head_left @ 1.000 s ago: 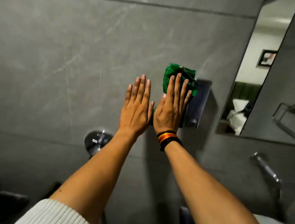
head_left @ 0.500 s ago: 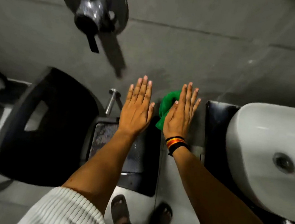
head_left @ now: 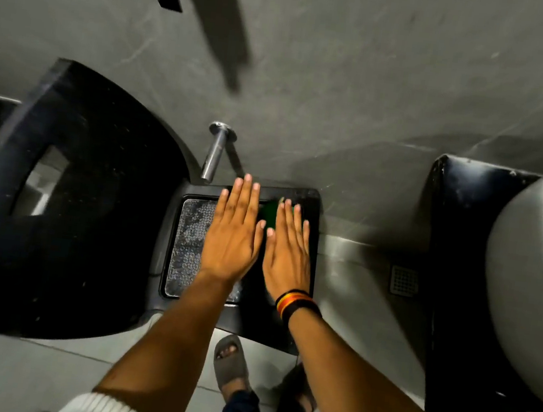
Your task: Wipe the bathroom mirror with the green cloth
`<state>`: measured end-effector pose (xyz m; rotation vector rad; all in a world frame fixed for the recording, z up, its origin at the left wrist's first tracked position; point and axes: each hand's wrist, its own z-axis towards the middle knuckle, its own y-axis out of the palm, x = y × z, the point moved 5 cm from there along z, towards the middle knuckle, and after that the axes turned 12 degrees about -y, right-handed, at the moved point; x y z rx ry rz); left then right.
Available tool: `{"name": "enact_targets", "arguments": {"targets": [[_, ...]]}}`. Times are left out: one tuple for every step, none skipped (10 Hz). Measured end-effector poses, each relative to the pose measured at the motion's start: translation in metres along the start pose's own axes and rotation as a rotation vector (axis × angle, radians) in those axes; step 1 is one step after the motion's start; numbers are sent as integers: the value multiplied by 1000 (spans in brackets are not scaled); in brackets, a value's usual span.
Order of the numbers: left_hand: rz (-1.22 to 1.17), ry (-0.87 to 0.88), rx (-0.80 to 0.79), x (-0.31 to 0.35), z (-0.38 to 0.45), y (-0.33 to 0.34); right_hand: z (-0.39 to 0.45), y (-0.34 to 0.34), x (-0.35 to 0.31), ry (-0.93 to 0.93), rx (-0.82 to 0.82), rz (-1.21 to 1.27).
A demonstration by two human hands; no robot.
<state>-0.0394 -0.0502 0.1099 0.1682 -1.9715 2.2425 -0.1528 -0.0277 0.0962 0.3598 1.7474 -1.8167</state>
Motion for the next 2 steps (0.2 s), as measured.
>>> {"name": "enact_targets", "arguments": {"targets": [[30,-3,8,-6,4,-6,-1,-1,-5,7,-36,-60],[6,-18,30,-4,10,-19,8,-19,-6,12,-3,-126]]}}
